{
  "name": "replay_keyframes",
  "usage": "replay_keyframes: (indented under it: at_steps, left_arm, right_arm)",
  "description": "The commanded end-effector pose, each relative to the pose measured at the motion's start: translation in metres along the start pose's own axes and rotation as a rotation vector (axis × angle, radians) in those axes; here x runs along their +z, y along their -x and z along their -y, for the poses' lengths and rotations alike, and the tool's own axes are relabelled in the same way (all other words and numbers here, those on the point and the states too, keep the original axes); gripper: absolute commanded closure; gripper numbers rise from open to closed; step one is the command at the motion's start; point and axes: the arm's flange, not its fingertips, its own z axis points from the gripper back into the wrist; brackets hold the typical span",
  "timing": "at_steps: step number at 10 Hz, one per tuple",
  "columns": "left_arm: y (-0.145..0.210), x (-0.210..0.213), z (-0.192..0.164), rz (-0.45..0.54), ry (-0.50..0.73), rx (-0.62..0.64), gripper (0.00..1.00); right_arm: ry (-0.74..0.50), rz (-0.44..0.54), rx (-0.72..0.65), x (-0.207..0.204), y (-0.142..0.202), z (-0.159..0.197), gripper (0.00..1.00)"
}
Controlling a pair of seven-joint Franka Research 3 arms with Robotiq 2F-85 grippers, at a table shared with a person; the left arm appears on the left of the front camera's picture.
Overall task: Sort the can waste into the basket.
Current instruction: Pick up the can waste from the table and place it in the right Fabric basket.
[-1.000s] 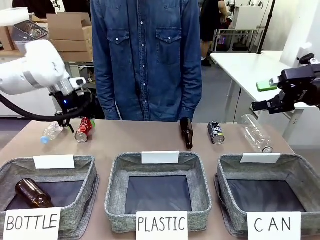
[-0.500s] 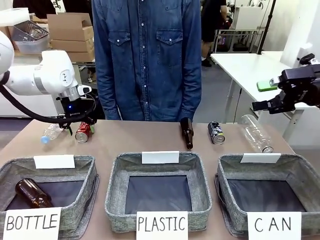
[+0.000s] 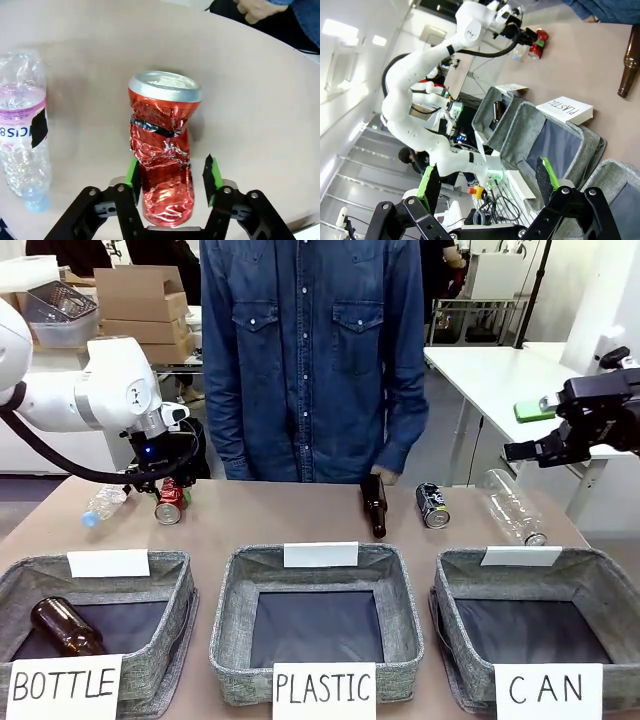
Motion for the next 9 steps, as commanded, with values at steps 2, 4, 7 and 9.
replay_keyframes:
  at_steps: [2,4,7,9]
  left_arm:
    - [0.003,-0.007,-0.007,-0.023,-0.033,0.025,0.86]
    - [0.005,-0.010,-0.008,-0.042,-0.033,0.049,1.00]
    - [0.004,-0.007,-0.009,-0.057,-0.022,0.059,1.00]
    - [0.020,0.033,-0.016,-0.021,0.040,0.001,1.00]
  right_arm:
    - [-0.020,0.015,0.027,-0.002,-0.003,0.001,0.00]
    - [-0.020,0.015,0.027,-0.002,-0.003,0.001,0.00]
    - [-0.020,0.015,0.027,-0.002,-0.003,0.001,0.00]
    - [-0.020,0.015,0.027,-0.002,-0.003,0.001,0.00]
